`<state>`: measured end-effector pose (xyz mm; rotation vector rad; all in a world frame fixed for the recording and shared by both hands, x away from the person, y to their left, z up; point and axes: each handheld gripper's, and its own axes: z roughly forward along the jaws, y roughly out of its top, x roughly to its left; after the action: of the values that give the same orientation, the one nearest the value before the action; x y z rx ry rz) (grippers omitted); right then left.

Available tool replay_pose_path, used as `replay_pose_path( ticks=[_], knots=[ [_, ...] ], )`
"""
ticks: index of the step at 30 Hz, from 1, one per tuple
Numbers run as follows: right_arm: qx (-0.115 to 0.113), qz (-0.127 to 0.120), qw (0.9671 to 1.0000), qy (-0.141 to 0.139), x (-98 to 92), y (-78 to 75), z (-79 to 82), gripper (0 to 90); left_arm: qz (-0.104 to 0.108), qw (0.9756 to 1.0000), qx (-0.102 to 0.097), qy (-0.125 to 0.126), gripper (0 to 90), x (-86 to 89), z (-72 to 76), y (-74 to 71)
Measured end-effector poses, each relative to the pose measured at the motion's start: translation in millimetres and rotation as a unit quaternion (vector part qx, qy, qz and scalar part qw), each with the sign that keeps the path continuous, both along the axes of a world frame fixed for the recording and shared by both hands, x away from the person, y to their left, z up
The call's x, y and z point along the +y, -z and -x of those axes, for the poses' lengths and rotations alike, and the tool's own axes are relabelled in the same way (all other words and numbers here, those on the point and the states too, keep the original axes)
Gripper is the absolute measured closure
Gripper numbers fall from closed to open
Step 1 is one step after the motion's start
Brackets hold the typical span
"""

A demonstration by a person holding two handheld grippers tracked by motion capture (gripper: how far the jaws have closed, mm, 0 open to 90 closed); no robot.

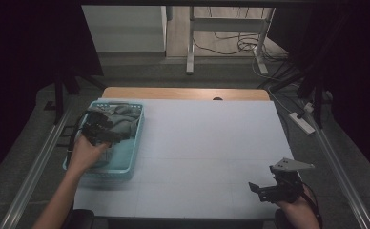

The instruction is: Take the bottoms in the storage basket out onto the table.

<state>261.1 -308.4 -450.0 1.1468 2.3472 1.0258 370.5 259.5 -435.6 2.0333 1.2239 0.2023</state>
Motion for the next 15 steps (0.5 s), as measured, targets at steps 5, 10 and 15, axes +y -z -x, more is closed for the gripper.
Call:
replay_pose_path(
  ticks=[5,10,15],
  knots=[
    [0.001,0.001,1.0,0.0,0.0,-0.1,-0.1,0.9,0.002,1.0,0.0,0.004,0.1,3.3,-7.3,-1.3],
    [0.001,0.001,1.0,0.0,0.0,0.0,-0.1,0.9,-0.01,0.9999,-0.002,0.001,0.1,5.6,-17.5,-3.4],
    [0.001,0.001,1.0,0.0,0.0,0.0,-0.1,0.9,-0.022,0.9997,0.002,-0.011,0.1,8.9,-28.1,-3.4]
  ],
)
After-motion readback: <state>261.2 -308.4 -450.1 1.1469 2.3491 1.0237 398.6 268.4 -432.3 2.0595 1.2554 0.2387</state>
